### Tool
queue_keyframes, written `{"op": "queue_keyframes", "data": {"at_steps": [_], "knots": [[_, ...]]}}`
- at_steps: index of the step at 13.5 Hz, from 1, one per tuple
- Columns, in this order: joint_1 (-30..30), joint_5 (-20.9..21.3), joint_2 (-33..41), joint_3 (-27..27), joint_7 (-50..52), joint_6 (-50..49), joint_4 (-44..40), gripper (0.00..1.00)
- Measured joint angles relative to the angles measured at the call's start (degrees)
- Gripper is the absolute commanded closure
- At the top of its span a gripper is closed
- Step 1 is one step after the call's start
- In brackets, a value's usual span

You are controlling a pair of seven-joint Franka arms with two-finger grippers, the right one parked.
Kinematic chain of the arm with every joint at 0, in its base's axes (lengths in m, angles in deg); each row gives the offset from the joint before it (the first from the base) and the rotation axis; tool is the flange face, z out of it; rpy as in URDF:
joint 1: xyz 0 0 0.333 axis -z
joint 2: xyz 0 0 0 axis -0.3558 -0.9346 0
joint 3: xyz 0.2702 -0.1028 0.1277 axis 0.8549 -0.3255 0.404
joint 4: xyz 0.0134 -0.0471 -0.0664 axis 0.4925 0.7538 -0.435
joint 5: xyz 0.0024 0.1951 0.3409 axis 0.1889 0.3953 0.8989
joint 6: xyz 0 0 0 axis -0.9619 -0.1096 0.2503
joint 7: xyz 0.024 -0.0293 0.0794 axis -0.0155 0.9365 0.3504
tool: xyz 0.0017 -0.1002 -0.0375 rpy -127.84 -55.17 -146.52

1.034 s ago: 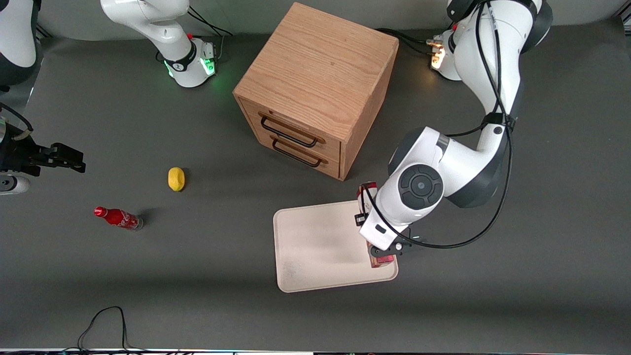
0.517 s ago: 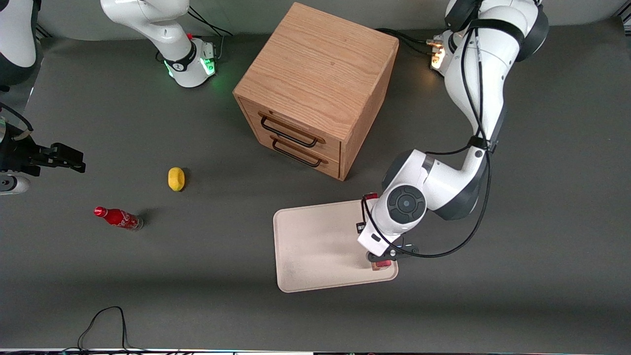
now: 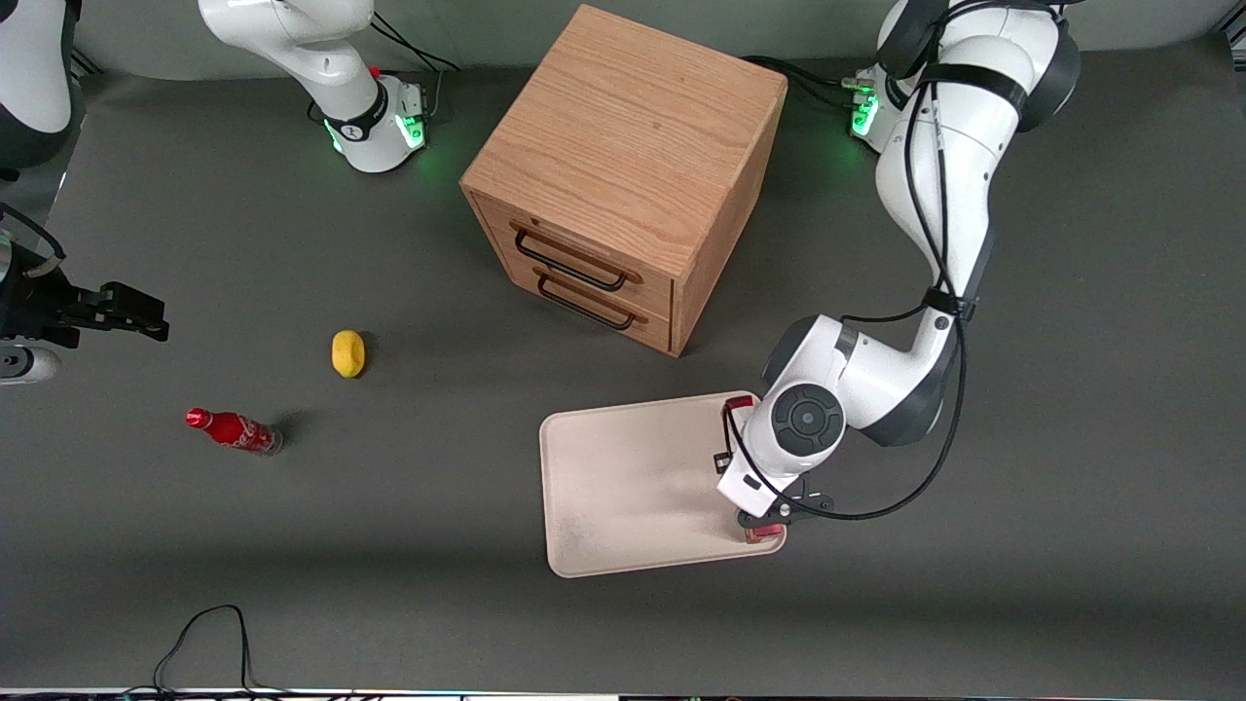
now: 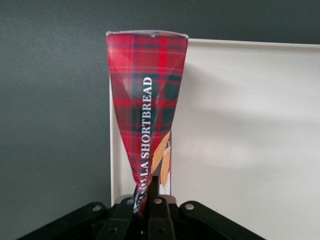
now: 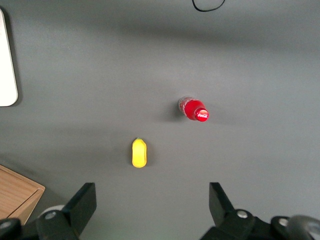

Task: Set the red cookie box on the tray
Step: 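Lower the box onto the tray and open the left gripper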

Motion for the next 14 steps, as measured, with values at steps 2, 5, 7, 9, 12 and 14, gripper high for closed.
{"op": "queue_keyframes", "data": {"at_steps": [2, 5, 7, 9, 12, 14], "knots": [[0.0, 0.0, -0.4, 0.0, 0.1, 0.4, 0.1, 1.00], [0.0, 0.0, -0.4, 0.0, 0.2, 0.5, 0.4, 0.00], [0.0, 0.0, -0.4, 0.0, 0.3, 0.5, 0.4, 0.00], [0.0, 0.0, -0.4, 0.0, 0.3, 0.5, 0.4, 0.00], [0.0, 0.0, -0.4, 0.0, 0.4, 0.5, 0.4, 0.00], [0.0, 0.0, -0.4, 0.0, 0.4, 0.6, 0.4, 0.00]]}}
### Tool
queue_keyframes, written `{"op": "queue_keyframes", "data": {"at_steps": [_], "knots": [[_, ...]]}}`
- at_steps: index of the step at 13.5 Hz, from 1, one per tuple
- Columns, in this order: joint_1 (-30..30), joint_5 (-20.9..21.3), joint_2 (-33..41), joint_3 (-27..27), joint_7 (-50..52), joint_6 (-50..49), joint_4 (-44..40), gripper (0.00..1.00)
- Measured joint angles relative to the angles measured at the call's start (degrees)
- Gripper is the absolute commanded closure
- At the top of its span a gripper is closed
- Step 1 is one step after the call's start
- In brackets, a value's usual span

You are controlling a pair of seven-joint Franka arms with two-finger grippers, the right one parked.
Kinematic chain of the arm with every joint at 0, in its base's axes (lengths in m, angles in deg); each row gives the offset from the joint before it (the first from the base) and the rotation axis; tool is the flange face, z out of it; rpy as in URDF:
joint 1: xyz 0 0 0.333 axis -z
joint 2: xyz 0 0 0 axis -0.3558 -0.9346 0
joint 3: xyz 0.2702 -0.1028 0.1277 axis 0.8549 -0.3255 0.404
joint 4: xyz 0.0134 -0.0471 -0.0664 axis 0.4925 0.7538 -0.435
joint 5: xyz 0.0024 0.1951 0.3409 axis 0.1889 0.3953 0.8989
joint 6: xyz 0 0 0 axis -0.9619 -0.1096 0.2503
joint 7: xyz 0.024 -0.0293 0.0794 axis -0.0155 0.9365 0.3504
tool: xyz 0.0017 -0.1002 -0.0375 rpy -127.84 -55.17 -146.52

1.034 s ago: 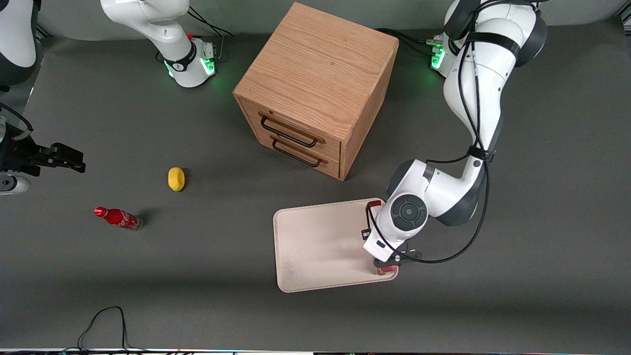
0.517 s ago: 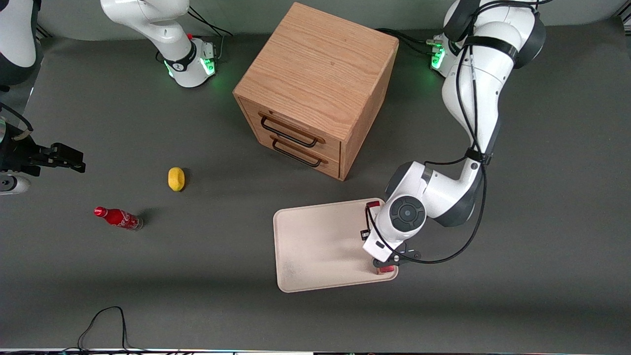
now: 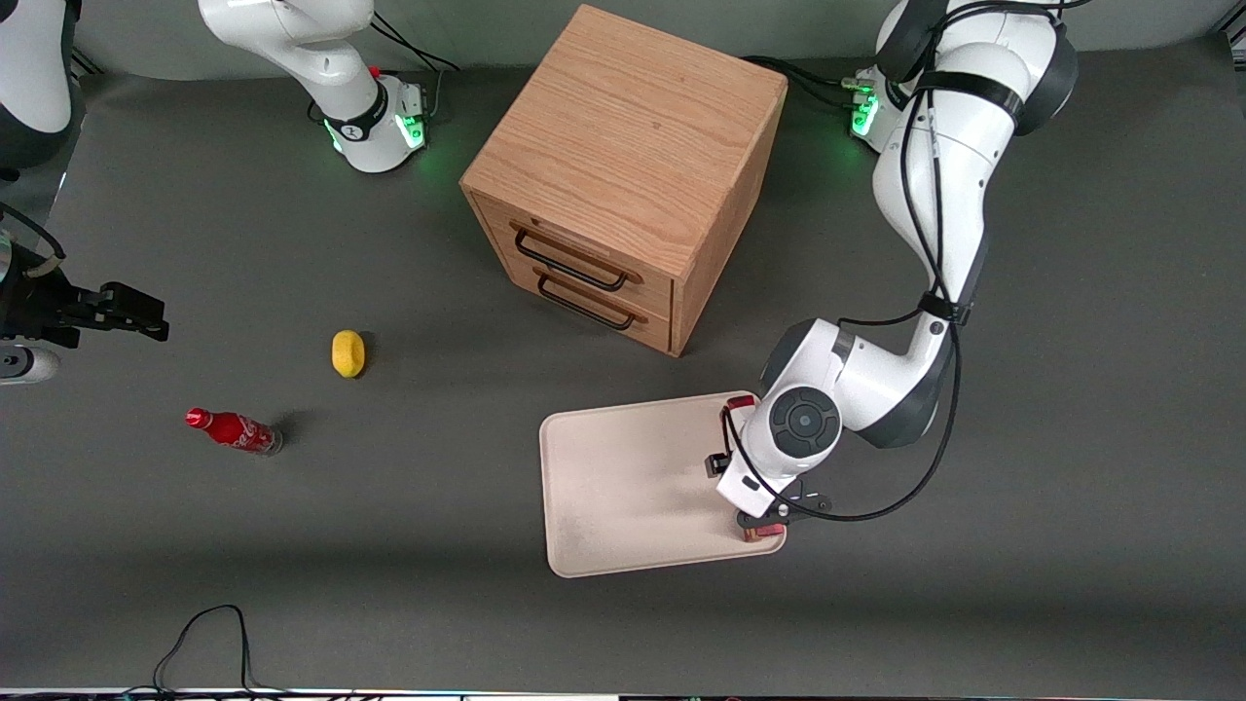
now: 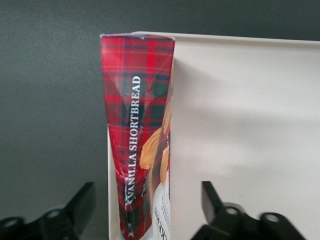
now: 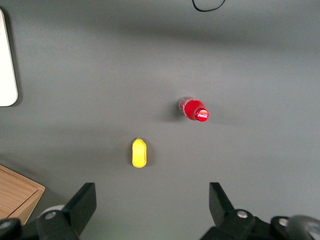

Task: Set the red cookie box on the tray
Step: 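Lower the box onto the tray and open the left gripper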

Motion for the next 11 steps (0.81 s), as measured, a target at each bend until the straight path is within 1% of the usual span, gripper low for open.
{"op": "queue_keyframes", "data": {"at_steps": [9, 11], "knots": [[-0.1, 0.0, 0.2, 0.0, 0.0, 0.0, -0.1, 0.00], [-0.4, 0.1, 1.2, 0.0, 0.0, -1.6, -0.5, 0.00]]}}
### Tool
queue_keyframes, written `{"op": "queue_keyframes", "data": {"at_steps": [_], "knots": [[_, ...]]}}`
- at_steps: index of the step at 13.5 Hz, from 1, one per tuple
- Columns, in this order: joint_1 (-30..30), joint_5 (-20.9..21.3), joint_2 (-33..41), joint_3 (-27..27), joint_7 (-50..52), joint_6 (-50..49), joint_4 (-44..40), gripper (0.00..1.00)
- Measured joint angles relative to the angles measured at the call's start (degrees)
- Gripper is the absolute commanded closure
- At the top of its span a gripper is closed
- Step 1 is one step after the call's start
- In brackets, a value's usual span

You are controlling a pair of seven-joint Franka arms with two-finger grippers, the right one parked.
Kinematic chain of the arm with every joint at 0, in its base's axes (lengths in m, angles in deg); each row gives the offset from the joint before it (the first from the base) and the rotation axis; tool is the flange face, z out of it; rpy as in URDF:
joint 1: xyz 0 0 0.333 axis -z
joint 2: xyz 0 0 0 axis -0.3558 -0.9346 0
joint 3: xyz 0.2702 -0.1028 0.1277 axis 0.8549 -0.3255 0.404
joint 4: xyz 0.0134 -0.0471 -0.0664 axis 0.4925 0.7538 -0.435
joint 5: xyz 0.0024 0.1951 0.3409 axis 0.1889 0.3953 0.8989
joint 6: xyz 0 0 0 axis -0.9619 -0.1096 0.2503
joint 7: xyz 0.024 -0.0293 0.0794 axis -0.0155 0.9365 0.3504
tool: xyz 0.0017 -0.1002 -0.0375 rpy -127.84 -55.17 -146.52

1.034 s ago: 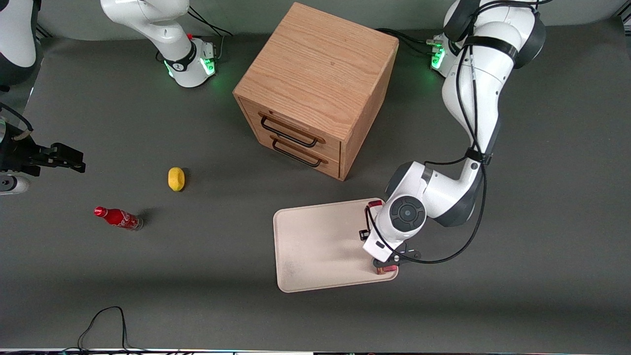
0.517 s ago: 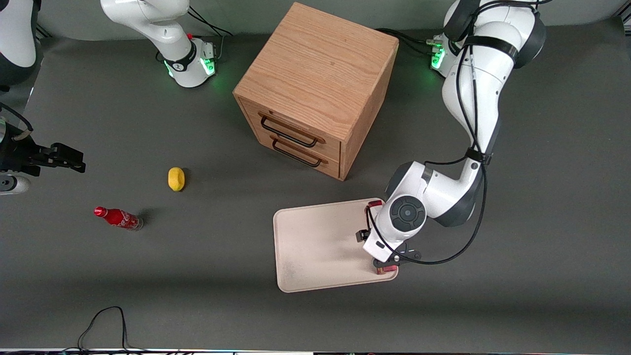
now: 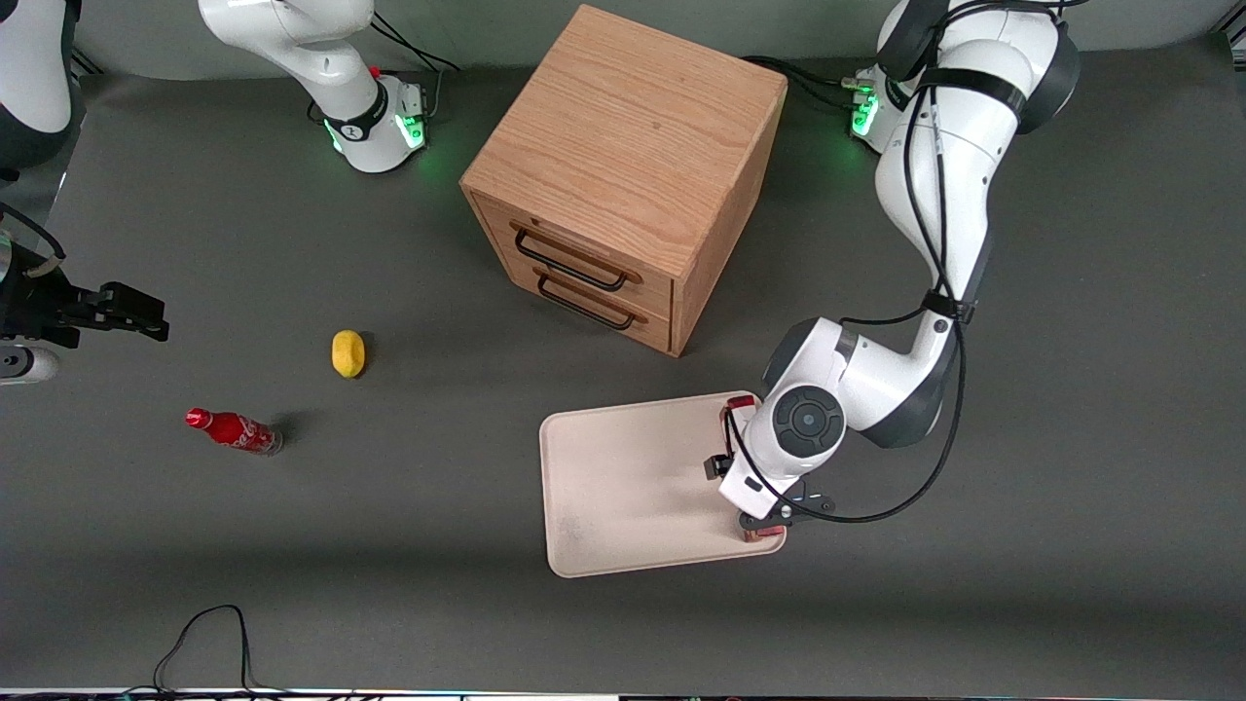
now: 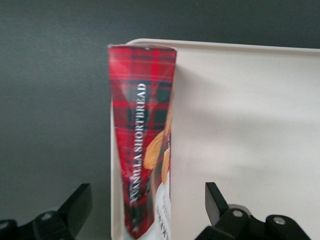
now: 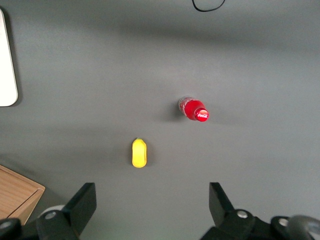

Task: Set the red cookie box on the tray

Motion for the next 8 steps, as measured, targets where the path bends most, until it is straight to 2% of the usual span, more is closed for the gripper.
{"op": "queue_keyframes", "data": {"at_steps": [5, 8], "knots": [[-1.4, 0.0, 10.9, 0.0, -0.1, -14.1, 1.2, 0.00], [-1.6, -1.0, 21.8, -0.1, -2.0, -15.1, 10.7, 0.00]]}}
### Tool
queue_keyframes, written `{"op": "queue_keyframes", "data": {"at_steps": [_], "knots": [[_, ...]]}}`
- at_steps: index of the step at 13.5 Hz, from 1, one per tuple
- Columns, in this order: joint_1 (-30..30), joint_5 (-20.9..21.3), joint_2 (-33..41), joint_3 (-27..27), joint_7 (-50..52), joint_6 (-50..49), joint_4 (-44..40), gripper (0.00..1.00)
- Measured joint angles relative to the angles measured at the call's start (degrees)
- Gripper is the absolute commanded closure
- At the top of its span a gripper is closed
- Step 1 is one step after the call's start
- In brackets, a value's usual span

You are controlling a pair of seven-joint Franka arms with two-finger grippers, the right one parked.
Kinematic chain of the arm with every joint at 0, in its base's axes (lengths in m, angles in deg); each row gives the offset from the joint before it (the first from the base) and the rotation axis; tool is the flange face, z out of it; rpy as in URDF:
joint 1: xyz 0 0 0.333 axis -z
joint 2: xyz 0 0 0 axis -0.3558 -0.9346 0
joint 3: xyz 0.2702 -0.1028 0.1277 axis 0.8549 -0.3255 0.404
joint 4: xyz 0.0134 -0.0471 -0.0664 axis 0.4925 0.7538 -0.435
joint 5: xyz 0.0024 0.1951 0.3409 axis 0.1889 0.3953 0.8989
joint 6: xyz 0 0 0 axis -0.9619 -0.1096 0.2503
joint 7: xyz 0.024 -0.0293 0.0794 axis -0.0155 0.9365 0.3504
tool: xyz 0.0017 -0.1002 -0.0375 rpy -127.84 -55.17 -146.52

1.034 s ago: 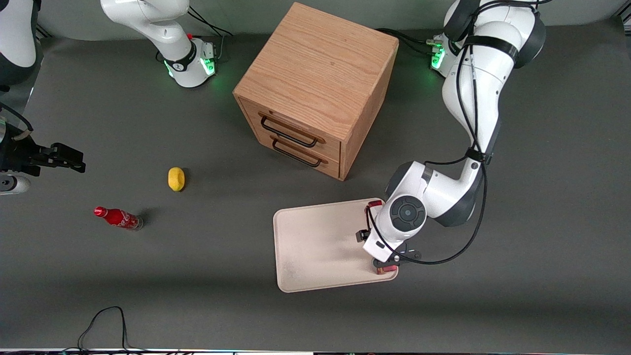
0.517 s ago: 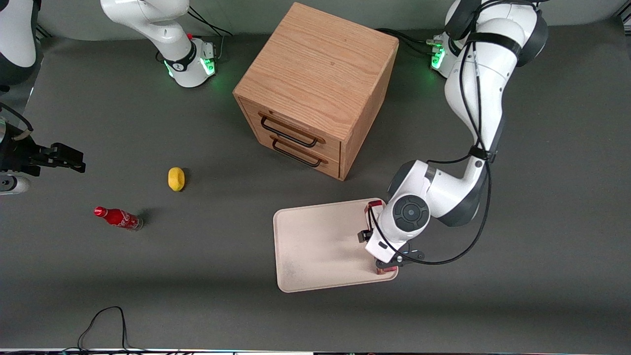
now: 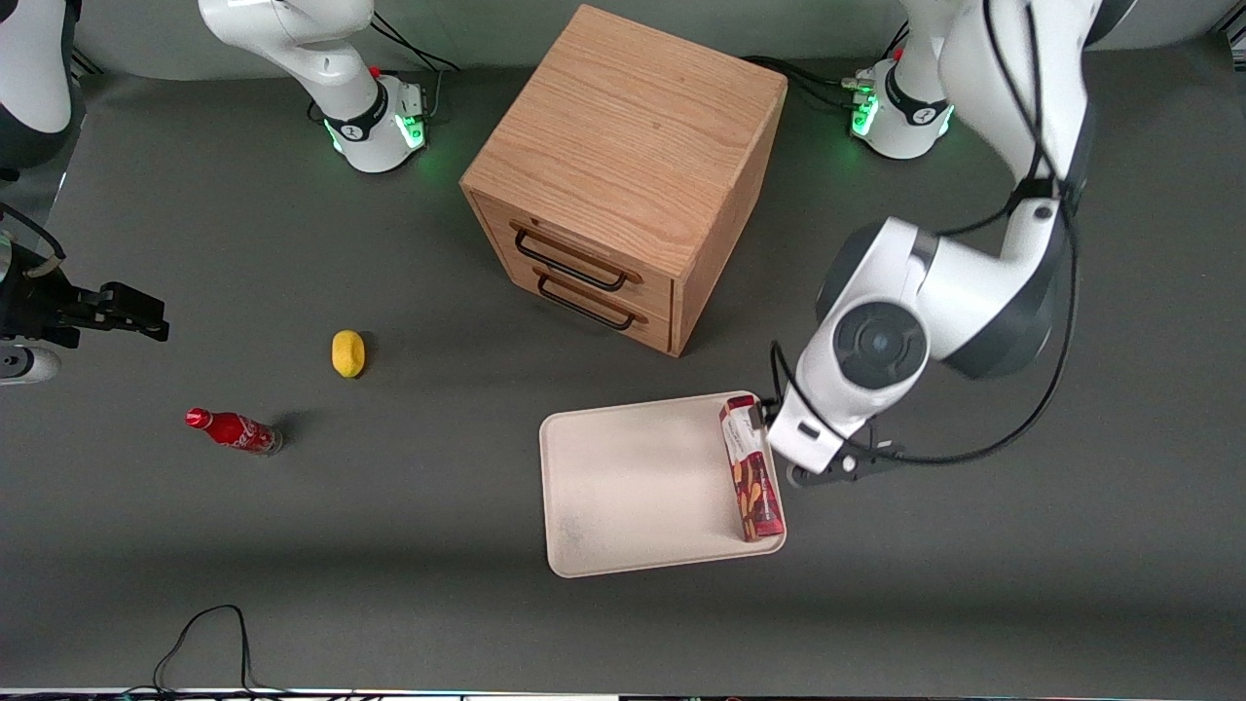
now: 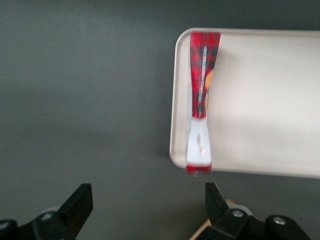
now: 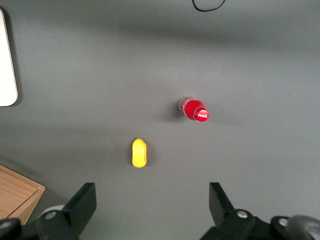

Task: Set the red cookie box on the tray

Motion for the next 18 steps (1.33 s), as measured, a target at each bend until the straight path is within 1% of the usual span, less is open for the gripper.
{"op": "queue_keyframes", "data": {"at_steps": [3, 5, 8, 10, 12, 18], "knots": [[-2.5, -2.0, 12.2, 0.8, -5.5, 0.0, 12.5, 0.00], [-3.3, -2.3, 18.7, 3.9, -9.9, -0.1, 18.9, 0.00], [-3.4, -2.5, 25.3, 10.0, -17.2, -0.4, 24.6, 0.00], [-3.1, -2.7, 27.5, 14.4, -20.8, -2.5, 25.4, 0.00], [-3.1, -2.7, 28.6, 16.8, -23.7, -3.6, 25.4, 0.00], [-4.5, -2.5, 29.2, 17.7, -25.6, -6.2, 24.6, 0.00]]}}
